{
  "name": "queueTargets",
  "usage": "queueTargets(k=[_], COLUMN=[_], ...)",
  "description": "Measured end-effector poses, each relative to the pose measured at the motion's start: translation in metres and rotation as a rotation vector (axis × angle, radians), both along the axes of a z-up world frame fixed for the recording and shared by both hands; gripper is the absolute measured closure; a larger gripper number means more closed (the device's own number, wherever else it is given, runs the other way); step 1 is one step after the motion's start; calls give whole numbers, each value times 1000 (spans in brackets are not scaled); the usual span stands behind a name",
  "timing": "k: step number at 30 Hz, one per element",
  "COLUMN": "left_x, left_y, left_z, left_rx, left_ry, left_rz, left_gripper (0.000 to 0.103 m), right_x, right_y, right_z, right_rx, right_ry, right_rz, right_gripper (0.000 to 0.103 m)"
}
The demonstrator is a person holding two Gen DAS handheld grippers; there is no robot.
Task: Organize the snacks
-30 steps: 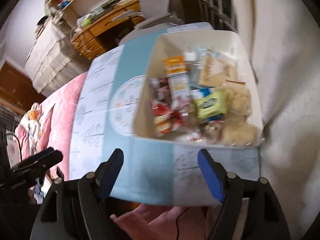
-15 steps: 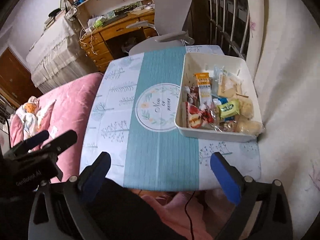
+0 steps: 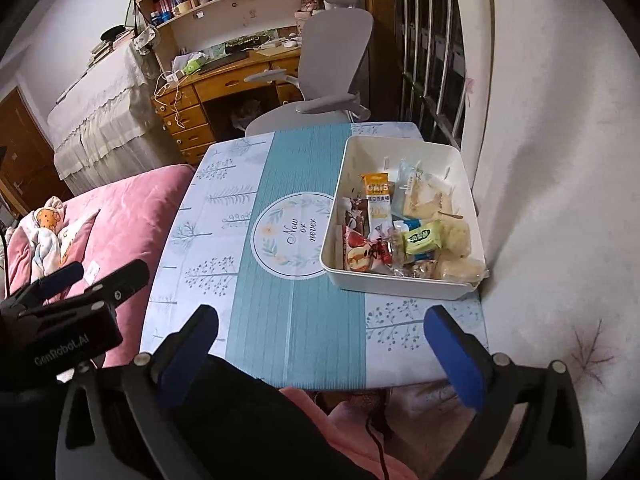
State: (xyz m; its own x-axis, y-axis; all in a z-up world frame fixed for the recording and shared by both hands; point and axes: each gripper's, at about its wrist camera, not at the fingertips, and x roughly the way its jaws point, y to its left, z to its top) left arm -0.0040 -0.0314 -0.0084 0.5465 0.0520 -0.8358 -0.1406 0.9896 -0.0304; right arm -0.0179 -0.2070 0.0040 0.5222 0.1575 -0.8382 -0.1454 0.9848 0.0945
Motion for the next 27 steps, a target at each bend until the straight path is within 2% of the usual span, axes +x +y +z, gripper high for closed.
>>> queueTargets(k=[13,27], left_x=[11,17], left_y=[-33,-36], left_z=[3,-1], left_rx=[49,69], left_ry=[-8,18], left_rz=[-29,8], left_gripper=[1,1], right_x=[5,22], right_y=[-32,-40], right_z=[-5,-13], right_rx=[-1,8], right_ry=[26,67], right_rz=[-70,-44], right_gripper=[0,0])
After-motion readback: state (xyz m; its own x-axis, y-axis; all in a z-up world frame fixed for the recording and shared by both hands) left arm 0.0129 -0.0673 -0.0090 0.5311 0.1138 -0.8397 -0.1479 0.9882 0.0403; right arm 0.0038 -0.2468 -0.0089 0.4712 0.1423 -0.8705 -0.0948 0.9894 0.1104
